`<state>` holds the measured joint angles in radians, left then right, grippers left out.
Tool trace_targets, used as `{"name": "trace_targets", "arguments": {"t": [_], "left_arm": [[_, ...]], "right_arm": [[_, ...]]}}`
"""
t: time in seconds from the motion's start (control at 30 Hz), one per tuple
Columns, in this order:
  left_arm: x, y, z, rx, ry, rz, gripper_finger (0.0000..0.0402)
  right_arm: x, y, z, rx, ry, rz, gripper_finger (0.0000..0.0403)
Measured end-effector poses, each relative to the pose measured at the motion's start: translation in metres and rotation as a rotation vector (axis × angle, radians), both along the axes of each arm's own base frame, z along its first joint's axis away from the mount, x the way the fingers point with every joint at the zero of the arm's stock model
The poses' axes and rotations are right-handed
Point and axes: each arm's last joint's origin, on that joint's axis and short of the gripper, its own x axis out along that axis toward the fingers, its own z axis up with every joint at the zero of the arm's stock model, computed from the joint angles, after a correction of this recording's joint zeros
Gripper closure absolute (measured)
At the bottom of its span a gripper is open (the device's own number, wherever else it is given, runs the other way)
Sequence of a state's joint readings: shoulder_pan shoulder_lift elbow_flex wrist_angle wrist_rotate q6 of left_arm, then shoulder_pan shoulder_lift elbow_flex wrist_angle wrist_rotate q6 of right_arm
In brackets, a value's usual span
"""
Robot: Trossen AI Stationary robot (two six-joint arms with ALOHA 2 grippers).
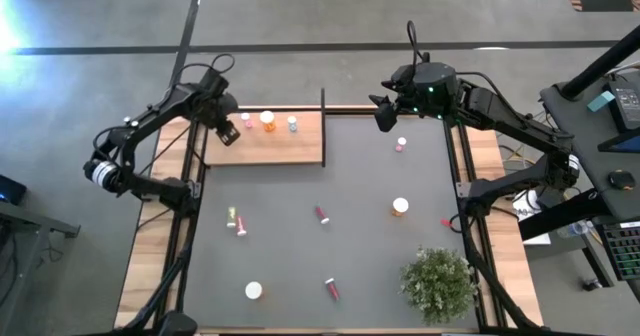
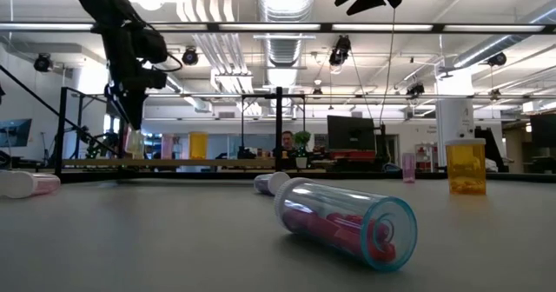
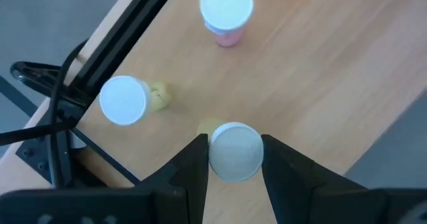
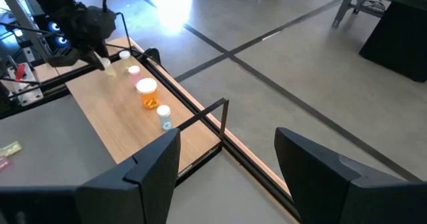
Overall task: Pick and place medicine bottles onto shelf by color
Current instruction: Put the right yellow pill bottle on the shelf aligned with the other yellow pill bottle
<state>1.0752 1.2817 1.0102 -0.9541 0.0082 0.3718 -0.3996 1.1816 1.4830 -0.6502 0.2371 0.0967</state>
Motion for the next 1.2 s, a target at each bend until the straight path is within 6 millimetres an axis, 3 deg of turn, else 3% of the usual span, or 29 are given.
{"name": "trace_targets", "arguments": {"t": [0.83,1.2], "left_arm": [[-0.001,-0.003,-0.016,0.01,0.022,-0.105,0.0294],[-0.001,-0.003,-0.016,0.01,0.023,-0.105,0.0264]], "right_arm": [[0.0,0.0,0.0,0.0,0.0,0.0,0.017],[0.0,0.0,0.0,0.0,0.0,0.0,0.017]]}}
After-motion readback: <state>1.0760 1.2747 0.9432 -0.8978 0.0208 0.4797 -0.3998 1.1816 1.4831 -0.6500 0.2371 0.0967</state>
